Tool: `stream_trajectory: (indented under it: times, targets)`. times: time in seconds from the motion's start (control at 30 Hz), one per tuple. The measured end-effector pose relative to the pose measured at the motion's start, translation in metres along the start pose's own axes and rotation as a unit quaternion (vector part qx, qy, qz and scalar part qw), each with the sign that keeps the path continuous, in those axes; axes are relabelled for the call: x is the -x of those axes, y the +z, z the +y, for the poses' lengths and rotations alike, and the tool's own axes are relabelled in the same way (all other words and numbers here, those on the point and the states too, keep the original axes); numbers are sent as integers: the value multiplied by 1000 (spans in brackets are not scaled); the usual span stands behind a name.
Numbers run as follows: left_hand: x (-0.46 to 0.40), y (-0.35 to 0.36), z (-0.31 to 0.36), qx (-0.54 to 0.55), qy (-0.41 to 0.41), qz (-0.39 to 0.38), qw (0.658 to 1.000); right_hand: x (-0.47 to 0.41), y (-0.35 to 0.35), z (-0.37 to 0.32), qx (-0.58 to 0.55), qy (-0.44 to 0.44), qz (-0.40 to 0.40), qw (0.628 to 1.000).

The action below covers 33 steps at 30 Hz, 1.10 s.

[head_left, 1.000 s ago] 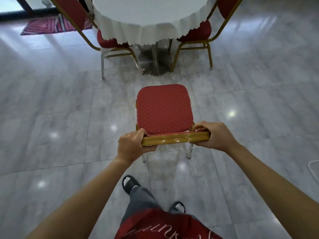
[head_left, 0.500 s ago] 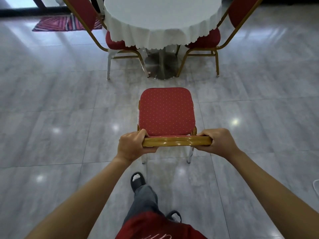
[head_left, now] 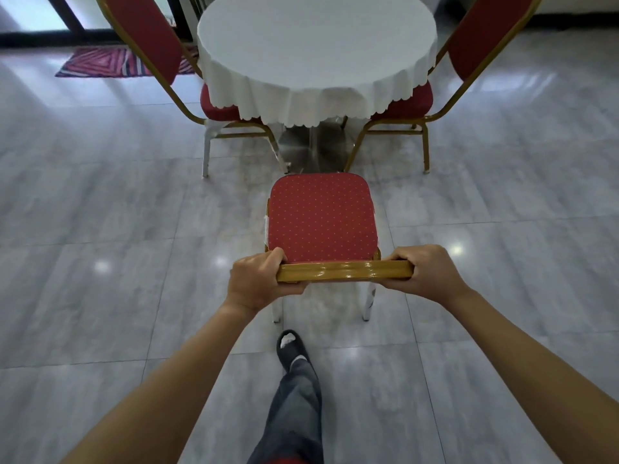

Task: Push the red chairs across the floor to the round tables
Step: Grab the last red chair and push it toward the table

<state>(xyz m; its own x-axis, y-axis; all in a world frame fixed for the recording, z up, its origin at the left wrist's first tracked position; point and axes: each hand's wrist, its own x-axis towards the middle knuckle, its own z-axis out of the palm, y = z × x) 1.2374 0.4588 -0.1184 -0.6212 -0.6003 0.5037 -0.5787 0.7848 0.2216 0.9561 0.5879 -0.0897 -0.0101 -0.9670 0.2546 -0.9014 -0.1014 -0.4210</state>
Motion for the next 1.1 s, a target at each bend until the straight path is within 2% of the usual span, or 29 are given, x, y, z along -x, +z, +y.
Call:
stream_trajectory:
  times: [0.23, 0.43, 0.6, 0.77, 1.1]
  targets:
    - [-77, 31, -54, 21, 8, -43, 999, -92, -2, 36, 14, 47, -78, 996]
    - [-145, 42, -92, 44, -29, -167, 985, -164, 0, 61, 27, 93, -153, 984]
    - [-193, 46, -110, 36, -56, -249, 966, -205, 3, 76, 86, 165, -161, 969]
    - [-224, 55, -125, 8, -70, -271, 960, -239, 3, 80, 116, 203, -153, 960]
    - [-271, 74, -139, 17, -126, -284, 950, -288, 2, 97, 84, 284, -160, 942]
